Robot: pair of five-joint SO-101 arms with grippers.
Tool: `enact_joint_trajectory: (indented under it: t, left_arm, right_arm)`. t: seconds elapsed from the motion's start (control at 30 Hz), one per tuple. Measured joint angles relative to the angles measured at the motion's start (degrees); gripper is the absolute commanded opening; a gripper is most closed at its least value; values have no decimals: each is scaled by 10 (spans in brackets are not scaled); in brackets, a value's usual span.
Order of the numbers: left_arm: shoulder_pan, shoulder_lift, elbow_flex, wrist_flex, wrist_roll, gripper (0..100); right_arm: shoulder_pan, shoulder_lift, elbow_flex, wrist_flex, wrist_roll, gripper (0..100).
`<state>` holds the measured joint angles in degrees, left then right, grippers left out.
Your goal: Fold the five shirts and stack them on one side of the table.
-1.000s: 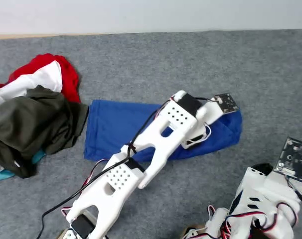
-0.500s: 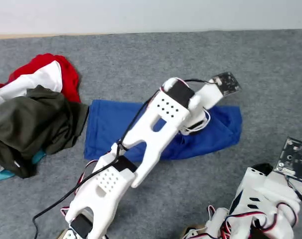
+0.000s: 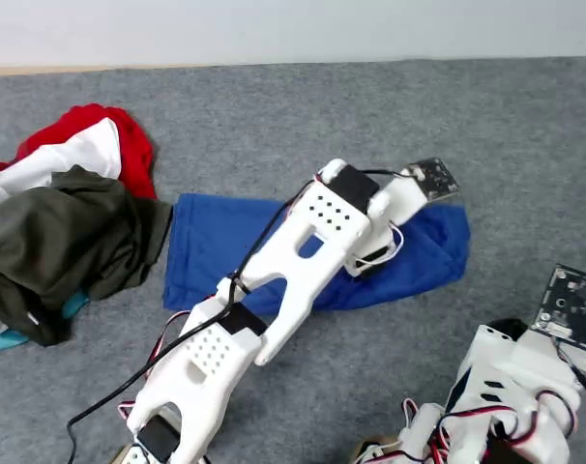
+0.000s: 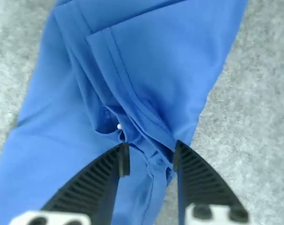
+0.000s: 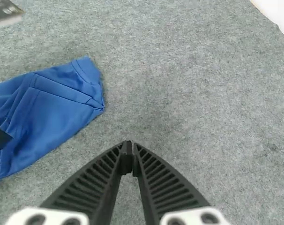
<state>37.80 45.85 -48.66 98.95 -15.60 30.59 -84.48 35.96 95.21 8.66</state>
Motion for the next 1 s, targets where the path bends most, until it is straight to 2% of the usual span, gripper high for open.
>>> enact_joint_trajectory:
  t: [0.23,0.4,0.7,0.87,1.0]
  left_arm:
    - [-37,-1,59,-8,-13,163]
    - [-63,-1,105,-55,-29,163]
    - [-63,-1,182,-140,-33,163]
    - [-63,-10,179,-143,-33,163]
    - [-63,-29,142,-110,-33,163]
  right_arm:
    - [0,0,0,0,0,9]
    - [0,0,0,0,0,9]
    - [0,0,0,0,0,9]
    - [0,0,0,0,0,9]
    - [0,0,0,0,0,9]
